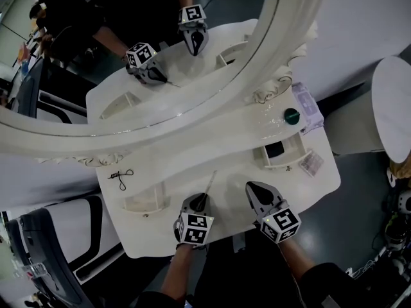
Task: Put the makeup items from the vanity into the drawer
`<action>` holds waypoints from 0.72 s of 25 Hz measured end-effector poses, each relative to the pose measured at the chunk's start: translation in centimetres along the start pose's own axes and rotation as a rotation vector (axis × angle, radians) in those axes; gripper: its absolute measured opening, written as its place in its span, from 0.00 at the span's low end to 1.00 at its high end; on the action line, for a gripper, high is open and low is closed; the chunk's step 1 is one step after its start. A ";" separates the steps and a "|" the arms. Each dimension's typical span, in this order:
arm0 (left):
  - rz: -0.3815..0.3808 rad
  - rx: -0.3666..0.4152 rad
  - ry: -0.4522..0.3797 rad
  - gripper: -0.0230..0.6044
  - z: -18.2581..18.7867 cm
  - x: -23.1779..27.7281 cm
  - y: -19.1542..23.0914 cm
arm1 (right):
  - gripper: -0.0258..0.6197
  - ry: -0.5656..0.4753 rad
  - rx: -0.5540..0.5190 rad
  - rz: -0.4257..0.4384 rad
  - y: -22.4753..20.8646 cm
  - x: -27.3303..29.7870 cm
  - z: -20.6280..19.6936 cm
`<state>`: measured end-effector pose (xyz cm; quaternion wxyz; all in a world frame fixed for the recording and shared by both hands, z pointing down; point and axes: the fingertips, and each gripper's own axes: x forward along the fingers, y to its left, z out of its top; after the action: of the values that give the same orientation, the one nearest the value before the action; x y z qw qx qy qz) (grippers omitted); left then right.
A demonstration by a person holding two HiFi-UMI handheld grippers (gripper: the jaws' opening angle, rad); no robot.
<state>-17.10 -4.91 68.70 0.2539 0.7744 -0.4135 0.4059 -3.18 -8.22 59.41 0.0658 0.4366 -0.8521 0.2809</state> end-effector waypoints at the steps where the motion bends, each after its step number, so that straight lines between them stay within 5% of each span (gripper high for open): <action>1: 0.000 -0.001 0.001 0.10 0.0 0.0 0.0 | 0.08 -0.001 -0.001 -0.001 0.0 -0.1 0.1; 7: -0.013 -0.013 -0.007 0.09 0.0 -0.5 -0.4 | 0.08 -0.020 -0.010 -0.002 0.4 -1.1 1.3; 18: -0.014 0.022 -0.173 0.09 6.2 -6.0 -2.7 | 0.08 -0.102 -0.025 -0.040 0.3 -4.1 4.9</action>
<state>-14.21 -5.43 60.17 0.2114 0.8123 -0.4240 0.3403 -0.31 -7.81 53.72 0.0333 0.4666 -0.8488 0.2464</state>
